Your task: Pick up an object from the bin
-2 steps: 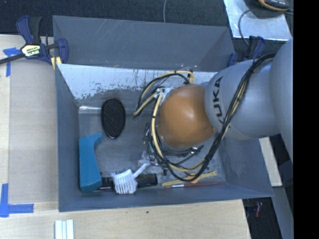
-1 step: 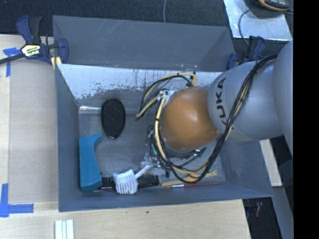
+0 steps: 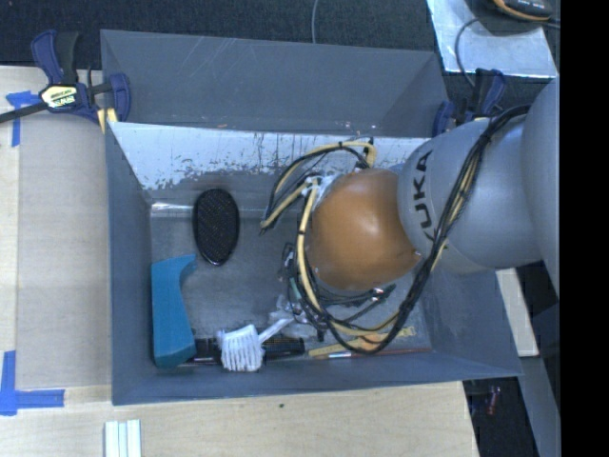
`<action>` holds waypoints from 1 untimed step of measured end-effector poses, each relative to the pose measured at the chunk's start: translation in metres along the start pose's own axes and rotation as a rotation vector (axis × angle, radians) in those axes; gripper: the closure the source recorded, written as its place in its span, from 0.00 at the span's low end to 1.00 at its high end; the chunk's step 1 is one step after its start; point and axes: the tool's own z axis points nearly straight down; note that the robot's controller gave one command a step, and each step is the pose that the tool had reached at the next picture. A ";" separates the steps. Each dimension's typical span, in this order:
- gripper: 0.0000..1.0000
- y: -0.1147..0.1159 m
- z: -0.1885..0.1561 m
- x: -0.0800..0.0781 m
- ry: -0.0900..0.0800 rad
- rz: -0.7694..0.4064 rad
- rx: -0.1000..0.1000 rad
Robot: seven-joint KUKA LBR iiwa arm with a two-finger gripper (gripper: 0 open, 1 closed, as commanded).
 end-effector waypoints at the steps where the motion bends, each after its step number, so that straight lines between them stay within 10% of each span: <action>1: 1.00 0.000 0.000 0.000 0.000 0.000 0.000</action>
Offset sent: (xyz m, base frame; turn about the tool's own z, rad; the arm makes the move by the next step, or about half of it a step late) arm -0.0048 0.0038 0.0046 0.0175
